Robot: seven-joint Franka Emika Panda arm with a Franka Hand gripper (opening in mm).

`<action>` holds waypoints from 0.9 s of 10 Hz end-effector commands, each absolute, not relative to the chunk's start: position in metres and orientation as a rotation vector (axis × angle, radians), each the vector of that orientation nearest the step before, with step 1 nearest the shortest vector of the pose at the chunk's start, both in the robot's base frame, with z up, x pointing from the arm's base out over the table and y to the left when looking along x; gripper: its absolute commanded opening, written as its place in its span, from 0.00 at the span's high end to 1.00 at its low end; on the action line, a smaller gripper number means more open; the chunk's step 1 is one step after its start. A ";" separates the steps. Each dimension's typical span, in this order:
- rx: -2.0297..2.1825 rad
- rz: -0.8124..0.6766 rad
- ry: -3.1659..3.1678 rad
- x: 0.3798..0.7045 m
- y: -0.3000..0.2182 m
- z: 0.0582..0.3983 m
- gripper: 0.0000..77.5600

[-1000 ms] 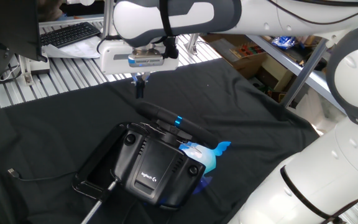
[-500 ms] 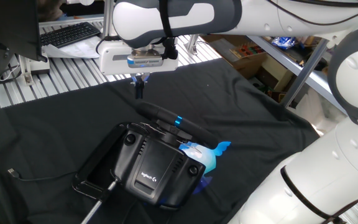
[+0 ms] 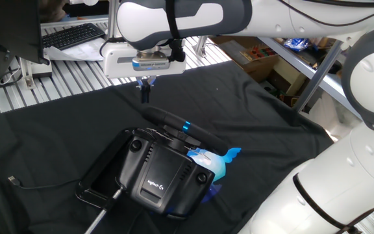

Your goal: Rotate the steering wheel 90 degrees counterclockwise

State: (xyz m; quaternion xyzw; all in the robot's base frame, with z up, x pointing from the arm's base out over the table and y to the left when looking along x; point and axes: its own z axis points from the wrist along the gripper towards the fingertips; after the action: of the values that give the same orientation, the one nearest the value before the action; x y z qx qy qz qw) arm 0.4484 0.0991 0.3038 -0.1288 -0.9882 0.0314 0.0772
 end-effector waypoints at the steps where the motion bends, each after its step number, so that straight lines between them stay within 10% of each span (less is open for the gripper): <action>1: -0.384 0.150 -2.966 0.449 0.099 0.305 1.00; 9: -0.165 0.277 -2.965 0.451 0.100 0.301 1.00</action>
State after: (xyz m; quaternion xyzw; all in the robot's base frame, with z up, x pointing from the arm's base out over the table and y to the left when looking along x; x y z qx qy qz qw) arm 0.4491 0.0986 0.3002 -0.0878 -0.9904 0.0756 0.0749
